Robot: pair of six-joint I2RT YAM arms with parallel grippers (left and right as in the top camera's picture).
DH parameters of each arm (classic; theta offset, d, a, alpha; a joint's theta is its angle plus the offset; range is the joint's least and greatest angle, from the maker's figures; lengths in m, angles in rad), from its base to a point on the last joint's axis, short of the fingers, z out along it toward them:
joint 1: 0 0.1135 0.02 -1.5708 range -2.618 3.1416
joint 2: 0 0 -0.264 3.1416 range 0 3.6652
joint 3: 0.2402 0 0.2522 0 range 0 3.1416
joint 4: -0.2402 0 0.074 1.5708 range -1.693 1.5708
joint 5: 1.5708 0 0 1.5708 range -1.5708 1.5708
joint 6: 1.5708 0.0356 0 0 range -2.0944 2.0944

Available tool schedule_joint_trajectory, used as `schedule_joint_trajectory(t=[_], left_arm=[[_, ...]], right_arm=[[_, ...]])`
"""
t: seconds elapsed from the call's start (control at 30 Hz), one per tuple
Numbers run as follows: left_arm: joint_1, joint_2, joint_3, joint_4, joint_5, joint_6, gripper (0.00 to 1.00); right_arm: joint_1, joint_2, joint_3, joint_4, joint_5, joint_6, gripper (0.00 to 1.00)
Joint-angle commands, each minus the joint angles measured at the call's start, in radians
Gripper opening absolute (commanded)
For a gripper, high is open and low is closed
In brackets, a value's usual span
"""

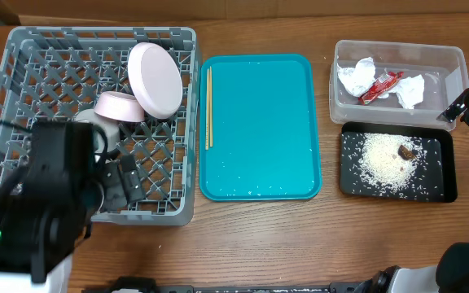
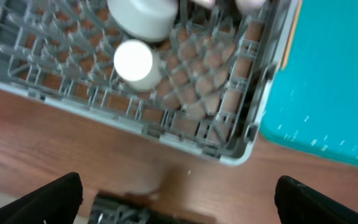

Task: Sort waste into correct bins and load items into the dishwasher
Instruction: 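Open the left gripper and move it to the chopsticks on the teal tray, then lower the left gripper onto the wooden chopsticks and grasp them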

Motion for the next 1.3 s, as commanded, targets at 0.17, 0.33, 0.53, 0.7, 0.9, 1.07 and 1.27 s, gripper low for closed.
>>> schedule_joint_trajectory(t=[0.17,0.33,0.53,0.7,0.9,1.07,1.27], left_arm=[[0.004,-0.030,-0.052,0.221,0.082,-0.055,1.00],[-0.010,-0.030,-0.150,0.405,0.202,-0.055,1.00],[-0.181,-0.024,-0.239,0.547,0.182,-0.055,1.00],[-0.435,0.007,-0.247,0.621,-0.020,-0.034,1.00],[-0.633,0.106,-0.247,0.737,-0.090,0.133,1.00],[-0.657,0.232,-0.247,0.755,-0.038,0.114,1.00],[-0.655,0.344,-0.247,0.842,-0.050,0.061,0.98]], right_arm=[[0.002,-0.020,0.015,0.009,0.006,0.001,1.00],[0.002,-0.020,0.015,0.010,0.006,0.000,1.00],[0.002,-0.020,0.015,0.006,0.006,0.000,1.00],[0.002,-0.020,0.015,0.006,0.006,0.000,1.00],[0.002,-0.020,0.015,0.006,0.006,0.000,1.00],[0.002,-0.020,0.015,0.006,0.006,0.000,1.00],[0.002,-0.020,0.015,0.006,0.006,0.000,1.00]])
